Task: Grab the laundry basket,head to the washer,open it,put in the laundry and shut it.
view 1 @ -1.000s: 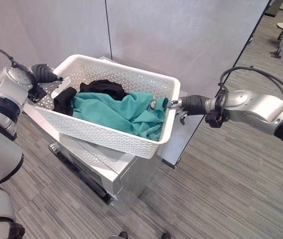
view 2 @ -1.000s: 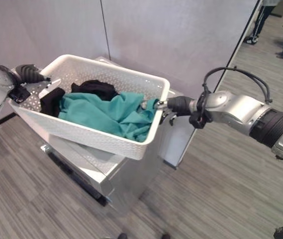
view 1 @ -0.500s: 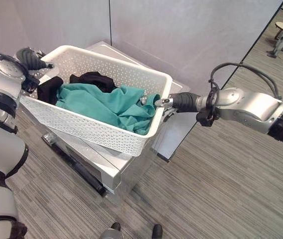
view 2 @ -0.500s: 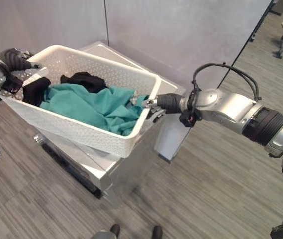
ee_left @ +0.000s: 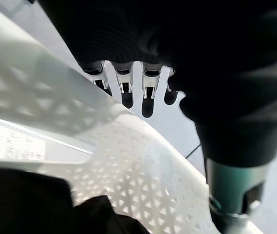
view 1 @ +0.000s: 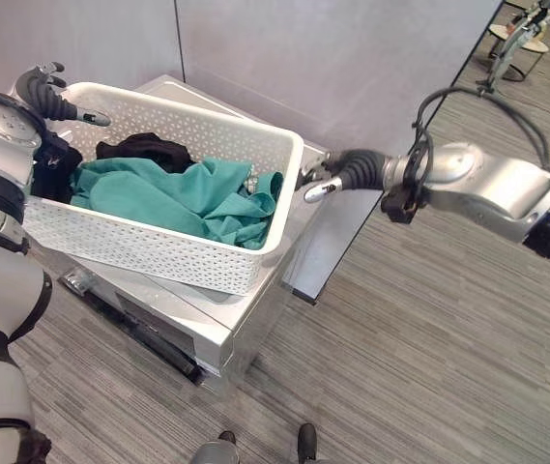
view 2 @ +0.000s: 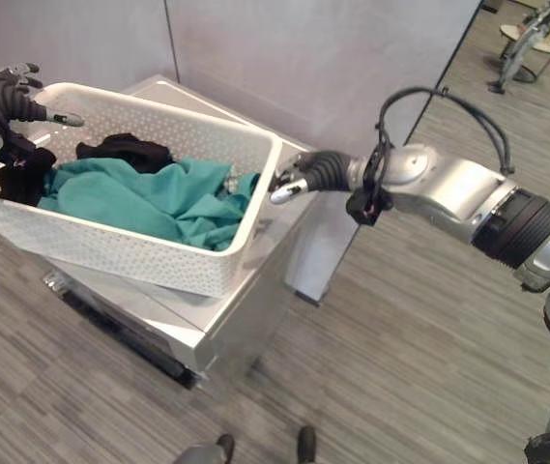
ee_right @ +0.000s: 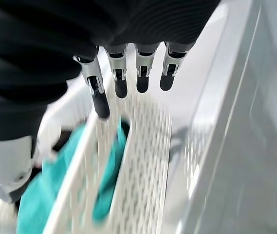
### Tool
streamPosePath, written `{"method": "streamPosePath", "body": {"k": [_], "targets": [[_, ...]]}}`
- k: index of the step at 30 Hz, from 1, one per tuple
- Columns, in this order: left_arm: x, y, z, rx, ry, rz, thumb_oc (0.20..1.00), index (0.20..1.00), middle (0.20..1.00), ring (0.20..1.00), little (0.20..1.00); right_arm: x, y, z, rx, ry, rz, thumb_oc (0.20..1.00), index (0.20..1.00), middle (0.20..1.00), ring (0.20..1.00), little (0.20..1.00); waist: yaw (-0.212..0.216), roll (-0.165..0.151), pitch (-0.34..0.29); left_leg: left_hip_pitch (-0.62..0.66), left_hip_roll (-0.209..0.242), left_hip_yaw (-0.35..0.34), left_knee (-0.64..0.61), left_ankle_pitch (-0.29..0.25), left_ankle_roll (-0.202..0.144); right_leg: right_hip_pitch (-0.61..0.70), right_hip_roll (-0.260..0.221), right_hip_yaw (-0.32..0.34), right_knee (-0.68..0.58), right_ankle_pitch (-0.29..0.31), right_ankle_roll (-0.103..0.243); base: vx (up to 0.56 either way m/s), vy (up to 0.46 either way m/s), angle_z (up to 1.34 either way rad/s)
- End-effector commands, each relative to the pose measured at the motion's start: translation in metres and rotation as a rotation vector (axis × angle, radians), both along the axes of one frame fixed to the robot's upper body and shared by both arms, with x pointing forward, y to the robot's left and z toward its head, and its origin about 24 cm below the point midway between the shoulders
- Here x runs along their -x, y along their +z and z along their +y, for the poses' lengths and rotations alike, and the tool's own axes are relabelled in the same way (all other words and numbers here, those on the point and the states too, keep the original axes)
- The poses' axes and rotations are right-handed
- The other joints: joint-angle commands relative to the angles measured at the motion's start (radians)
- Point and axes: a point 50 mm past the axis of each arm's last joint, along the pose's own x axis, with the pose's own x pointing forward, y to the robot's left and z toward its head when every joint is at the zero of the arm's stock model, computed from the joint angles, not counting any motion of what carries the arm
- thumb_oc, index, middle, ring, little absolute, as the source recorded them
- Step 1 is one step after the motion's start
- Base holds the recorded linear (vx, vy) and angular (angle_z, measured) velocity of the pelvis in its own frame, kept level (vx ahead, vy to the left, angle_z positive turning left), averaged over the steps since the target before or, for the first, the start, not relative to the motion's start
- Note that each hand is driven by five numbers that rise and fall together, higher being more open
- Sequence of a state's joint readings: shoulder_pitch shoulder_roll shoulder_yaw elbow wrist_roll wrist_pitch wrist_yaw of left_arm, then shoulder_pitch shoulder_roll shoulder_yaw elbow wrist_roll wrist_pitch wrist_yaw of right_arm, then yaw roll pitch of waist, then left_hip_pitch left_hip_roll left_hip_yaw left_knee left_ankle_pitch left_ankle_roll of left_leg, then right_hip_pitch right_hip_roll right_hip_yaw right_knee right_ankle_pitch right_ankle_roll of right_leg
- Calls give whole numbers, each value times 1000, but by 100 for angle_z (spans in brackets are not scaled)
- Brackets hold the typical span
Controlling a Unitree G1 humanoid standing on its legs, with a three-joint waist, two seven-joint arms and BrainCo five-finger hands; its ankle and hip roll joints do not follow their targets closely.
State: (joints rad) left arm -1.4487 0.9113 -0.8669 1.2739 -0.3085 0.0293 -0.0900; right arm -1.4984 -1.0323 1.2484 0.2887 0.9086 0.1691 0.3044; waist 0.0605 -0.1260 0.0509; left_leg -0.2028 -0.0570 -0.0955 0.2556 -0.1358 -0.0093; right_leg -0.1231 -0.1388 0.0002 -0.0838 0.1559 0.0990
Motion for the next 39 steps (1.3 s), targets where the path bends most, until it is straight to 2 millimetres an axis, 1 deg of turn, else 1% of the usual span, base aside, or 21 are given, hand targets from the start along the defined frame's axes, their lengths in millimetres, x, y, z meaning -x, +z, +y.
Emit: {"method": "streamPosePath", "body": {"k": [1, 2, 4, 11, 13, 15, 16, 17, 19, 22, 25, 26, 27, 29, 30, 31, 33, 34, 36, 37, 39], "targets": [[9, 18, 12, -158, 66, -9, 1000, 1000, 1000, 1000, 1000, -2, 70, -12, 90, -99, -380, 1000, 1000, 1000, 1000, 1000, 13, 47, -41, 112, 29, 52, -231, 62, 15, 115, -30, 56, -3, -86, 106, 9, 68, -38], [15, 14, 22, -138, 96, -21, 1000, 1000, 1000, 1000, 1000, -5, 72, -25, 183, -158, -434, 1000, 1000, 1000, 1000, 1000, -4, 58, -42, 131, 32, 66, -247, 65, 17, 112, -26, 68, -3, -84, 107, -5, 55, -51], [26, 8, 42, -155, 185, -15, 1000, 1000, 1000, 1000, 1000, -10, 72, -44, 180, -248, -475, 1000, 1000, 1000, 1000, 1000, -24, 70, -41, 158, 38, 89, -274, 72, 19, 111, -17, 90, -3, -80, 110, -14, 32, -56], [41, 13, 61, -377, 319, 13, 1000, 1000, 1000, 1000, 1000, -8, 71, -60, 177, -298, -532, 1000, 1000, 1000, 1000, 1000, -54, 88, -52, 208, 43, 107, -306, 71, 21, 126, -7, 106, -3, -91, 108, 17, 11, -21], [46, 27, 62, -470, 329, -74, 1000, 1000, 1000, 1000, 1000, 6, 75, -79, 208, -331, -634, 1000, 1000, 1000, 1000, 1000, -64, 96, -61, 222, 42, 109, -315, 69, 22, 135, -8, 103, -3, -99, 110, 40, 20, -5], [46, 39, 51, -386, 260, -248, 1000, 1000, 1000, 1000, 1000, 21, 77, -108, 216, -416, -731, 1000, 1000, 1000, 1000, 1000, -66, 105, -62, 228, 39, 97, -318, 65, 26, 142, -11, 98, -3, -108, 112, 32, 21, 7], [51, 48, 46, -386, 217, -342, 1000, 1000, 1000, 1000, 1000, 32, 72, -129, 192, -474, -765, 1000, 1000, 1000, 1000, 1000, -65, 108, -63, 234, 36, 93, -320, 61, 29, 149, -14, 93, -3, -112, 112, 14, 13, 9], [50, 47, 45, -390, 214, -340, 1000, 1000, 1000, 1000, 1000, 33, 69, -130, 190, -477, -761, 1000, 1000, 1000, 1000, 1000, -64, 105, -65, 235, 36, 92, -320, 61, 29, 151, -14, 92, -3, -113, 112, 25, 11, 7], [62, 56, 41, -395, 171, -459, 1000, 1000, 1000, 1000, 1000, 49, 60, -158, 146, -568, -798, 1000, 1000, 1000, 1000, 1000, -61, 104, -69, 238, 32, 83, -317, 56, 33, 159, -19, 87, -3, -117, 113, -1, 5, 2], [97, 61, 48, -453, 156, -592, 1000, 1000, 1000, 1000, 1000, 83, 45, -204, 73, -741, -858, 1000, 1000, 1000, 1000, 1000, -47, 89, -78, 236, 27, 72, -313, 57, 36, 165, -24, 80, -3, -119, 113, 20, 3, 13], [139, 57, 75, -502, 263, -645, 1000, 1000, 1000, 1000, 1000, 121, 27, -246, -2, -927, -917, 1000, 1000, 1000, 1000, 1000, -23, 67, -84, 240, 25, 62, -319, 57, 37, 166, -29, 75, -3, -120, 114, -5, 12, 18], [150, 50, 82, -504, 288, -646, 1000, 1000, 1000, 1000, 1000, 136, 23, -257, -6, -986, -945, 1000, 1000, 1000, 1000, 1000, -17, 68, -84, 240, 22, 62, -325, 60, 37, 164, -31, 76, -2, -120, 114, -42, 31, 9], [178, 32, 104, -496, 392, -641, 1000, 1000, 1000, 1000, 1000, 162, 4, -281, 8, -1118, -949, 1000, 1000, 1000, 1000, 1000, -8, 66, -79, 238, 18, 59, -332, 64, 38, 158, -36, 76, 1, -116, 115, -53, 41, 5], [199, 7, 127, -458, 491, -590, 1000, 1000, 1000, 1000, 1000, 175, -22, -300, 11, -1239, -890, 1000, 1000, 1000, 1000, 1000, -15, 70, -70, 237, 12, 60, -332, 65, 40, 156, -45, 81, 5, -111, 116, -22, 43, 6], [202, 6, 128, -458, 493, -588, 1000, 1000, 1000, 1000, 1000, 175, -22, -300, 11, -1234, -891, 1000, 1000, 1000, 1000, 1000, -19, 72, -74, 243, 12, 58, -335, 56, 41, 162, -45, 80, 2, -119, 117, -26, 38, 7], [217, -11, 145, -408, 581, -556, 1000, 1000, 1000, 1000, 1000, 183, -46, -316, -7, -1332, -806, 1000, 1000, 1000, 1000, 1000, -27, 72, -63, 241, 9, 57, -328, 60, 41, 161, -47, 82, 10, -115, 118, -47, 27, 7], [231, -27, 160, -364, 656, -488, 1000, 1000, 1000, 1000, 1000, 189, -84, -330, -43, -1424, -639, 1000, 1000, 1000, 1000, 1000, -34, 68, -52, 231, 4, 51, -327, 71, 43, 146, -50, 96, 20, -108, 118, -107, 47, 15], [245, -71, 172, -276, 737, -392, 1000, 1000, 1000, 1000, 1000, 207, -128, -340, -115, -1557, -510, 1000, 1000, 1000, 1000, 1000, -33, 64, -45, 228, -4, 46, -326, 72, 46, 147, -58, 99, 23, -105, 118, -77, 70, 24], [257, -115, 175, -188, 816, -325, 1000, 1000, 1000, 1000, 1000, 219, -175, -340, -98, -1629, -319, 1000, 1000, 1000, 1000, 1000, -24, 59, -38, 229, -14, 34, -324, 72, 51, 151, -66, 101, 25, -100, 118, -44, 55, 16], [258, -116, 175, -188, 817, -325, 1000, 1000, 1000, 1000, 1000, 219, -175, -341, -97, -1628, -320, 1000, 1000, 1000, 1000, 1000, -26, 60, -37, 229, -15, 34, -323, 72, 51, 152, -67, 101, 25, -100, 119, -34, 42, 5], [269, -169, 176, -32, 892, -221, 1000, 1000, 1000, 1000, 1000, 229, -213, -336, -19, -1651, -127, 1000, 1000, 1000, 1000, 1000, -26, 60, -31, 226, -24, 27, -319, 73, 53, 145, -72, 106, 31, -92, 119, -67, 75, 6]]}}
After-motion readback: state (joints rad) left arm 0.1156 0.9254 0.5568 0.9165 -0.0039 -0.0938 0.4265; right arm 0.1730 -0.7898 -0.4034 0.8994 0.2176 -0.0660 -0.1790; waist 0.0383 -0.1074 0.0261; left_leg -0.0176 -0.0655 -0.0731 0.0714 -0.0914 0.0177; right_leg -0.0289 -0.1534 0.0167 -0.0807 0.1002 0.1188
